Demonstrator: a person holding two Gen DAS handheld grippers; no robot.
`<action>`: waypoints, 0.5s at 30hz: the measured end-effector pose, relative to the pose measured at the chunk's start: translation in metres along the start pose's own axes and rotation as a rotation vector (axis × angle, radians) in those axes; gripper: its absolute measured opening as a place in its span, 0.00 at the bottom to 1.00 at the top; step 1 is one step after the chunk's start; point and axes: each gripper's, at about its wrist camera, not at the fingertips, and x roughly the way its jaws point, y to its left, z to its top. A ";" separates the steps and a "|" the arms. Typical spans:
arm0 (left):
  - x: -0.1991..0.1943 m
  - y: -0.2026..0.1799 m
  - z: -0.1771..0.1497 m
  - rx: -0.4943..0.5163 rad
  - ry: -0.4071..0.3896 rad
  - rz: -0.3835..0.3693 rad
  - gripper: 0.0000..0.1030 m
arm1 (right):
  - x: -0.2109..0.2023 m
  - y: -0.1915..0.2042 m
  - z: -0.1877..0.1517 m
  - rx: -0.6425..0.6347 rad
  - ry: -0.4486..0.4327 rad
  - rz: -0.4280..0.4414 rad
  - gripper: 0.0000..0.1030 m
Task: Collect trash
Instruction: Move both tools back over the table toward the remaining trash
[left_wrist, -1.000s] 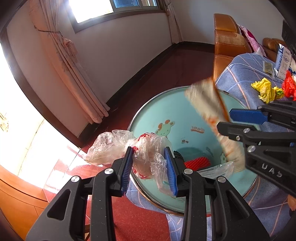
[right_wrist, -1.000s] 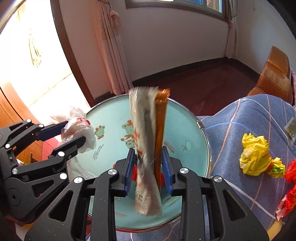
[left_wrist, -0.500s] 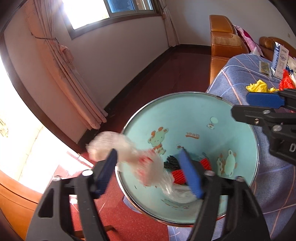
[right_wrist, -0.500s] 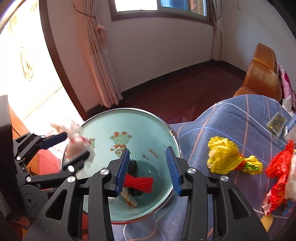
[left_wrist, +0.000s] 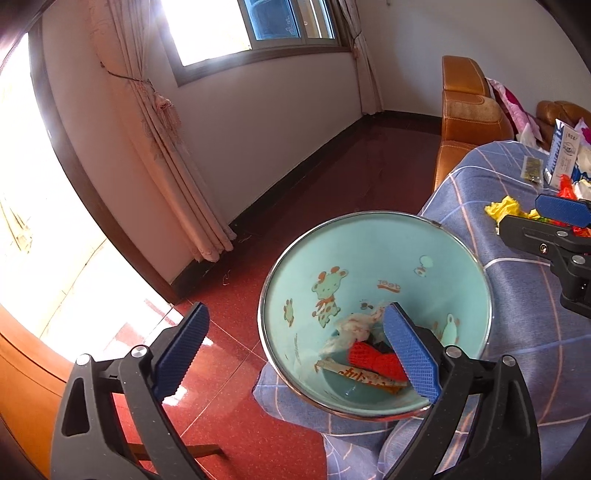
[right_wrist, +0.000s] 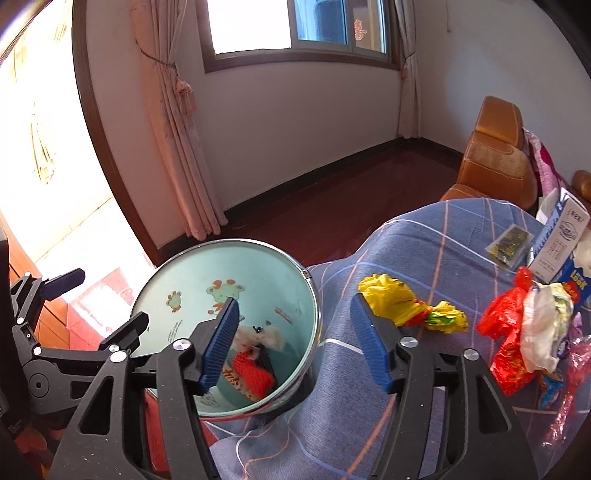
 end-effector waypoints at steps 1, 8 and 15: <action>-0.003 -0.002 -0.001 -0.004 -0.001 -0.004 0.93 | -0.004 -0.001 -0.001 0.003 -0.007 -0.003 0.70; -0.019 -0.010 -0.005 -0.049 0.012 -0.060 0.94 | -0.033 -0.009 -0.008 0.000 -0.061 -0.085 0.77; -0.038 -0.029 0.001 -0.031 -0.024 -0.097 0.94 | -0.053 -0.027 -0.018 0.025 -0.092 -0.158 0.78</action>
